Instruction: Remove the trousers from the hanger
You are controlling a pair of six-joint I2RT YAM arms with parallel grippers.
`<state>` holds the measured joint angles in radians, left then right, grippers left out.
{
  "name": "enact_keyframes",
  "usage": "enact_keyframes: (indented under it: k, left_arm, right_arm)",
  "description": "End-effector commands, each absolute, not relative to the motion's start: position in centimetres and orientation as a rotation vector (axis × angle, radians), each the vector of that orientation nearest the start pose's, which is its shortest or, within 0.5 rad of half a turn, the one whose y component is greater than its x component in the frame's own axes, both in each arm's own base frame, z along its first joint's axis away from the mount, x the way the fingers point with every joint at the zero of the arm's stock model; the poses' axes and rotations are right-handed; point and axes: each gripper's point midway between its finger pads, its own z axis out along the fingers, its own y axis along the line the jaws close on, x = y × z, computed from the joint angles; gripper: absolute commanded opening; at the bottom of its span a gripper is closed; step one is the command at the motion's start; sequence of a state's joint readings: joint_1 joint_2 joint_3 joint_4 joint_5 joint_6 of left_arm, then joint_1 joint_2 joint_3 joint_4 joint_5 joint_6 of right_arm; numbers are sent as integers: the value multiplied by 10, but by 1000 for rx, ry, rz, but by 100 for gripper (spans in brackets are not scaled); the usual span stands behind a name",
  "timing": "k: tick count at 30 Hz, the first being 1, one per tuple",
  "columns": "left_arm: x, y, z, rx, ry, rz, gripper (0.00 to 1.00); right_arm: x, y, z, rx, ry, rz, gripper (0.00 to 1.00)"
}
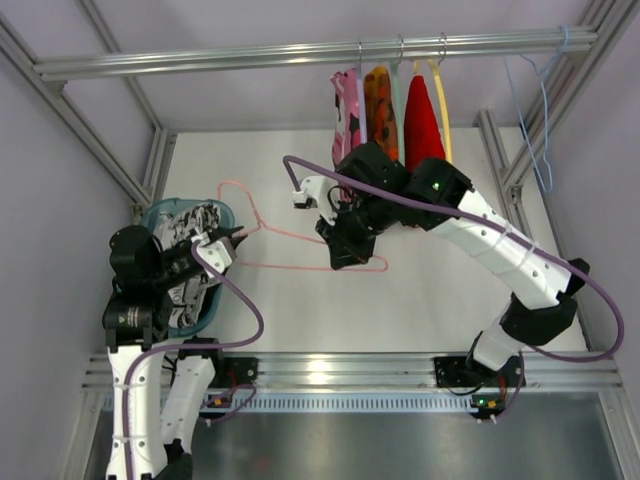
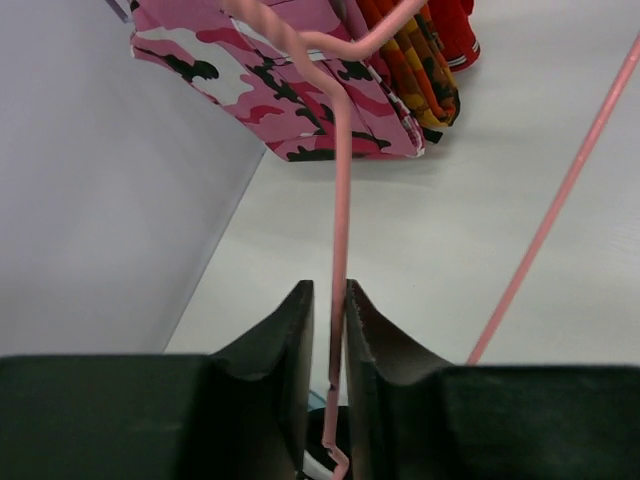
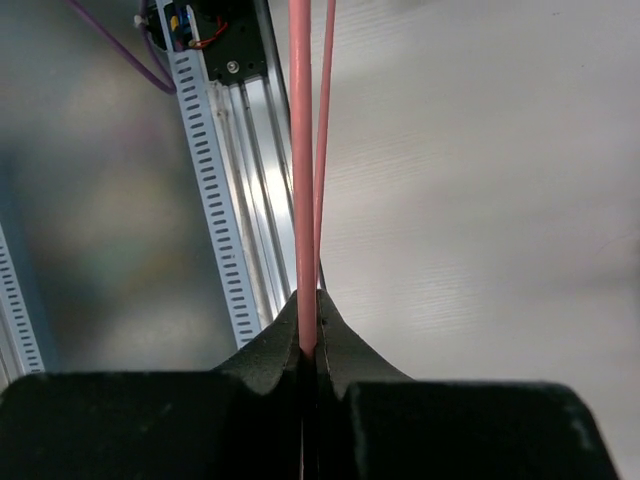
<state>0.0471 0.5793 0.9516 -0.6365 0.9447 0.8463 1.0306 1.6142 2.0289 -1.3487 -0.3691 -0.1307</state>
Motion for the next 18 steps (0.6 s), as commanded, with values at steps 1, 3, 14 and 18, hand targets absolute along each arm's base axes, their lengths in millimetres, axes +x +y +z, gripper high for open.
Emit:
enact_keyframes:
  k: [1,3,14,18]
  left_arm:
    - [198,-119,351,1201,1170,-207,27]
    - [194,-122,359,1180,1175,-253,45]
    - [174,-140,461,856,1238,-617,88]
    - [187,-142,519,644,1219,-775,98]
  right_arm:
    - [111,308,334,-1591,2037,884,0]
    - [113,306,341,-1570,2013,908,0]
    - [117,268,383,-1407,1928,996,0]
    - [124,239,400,-1273,1909,965,0]
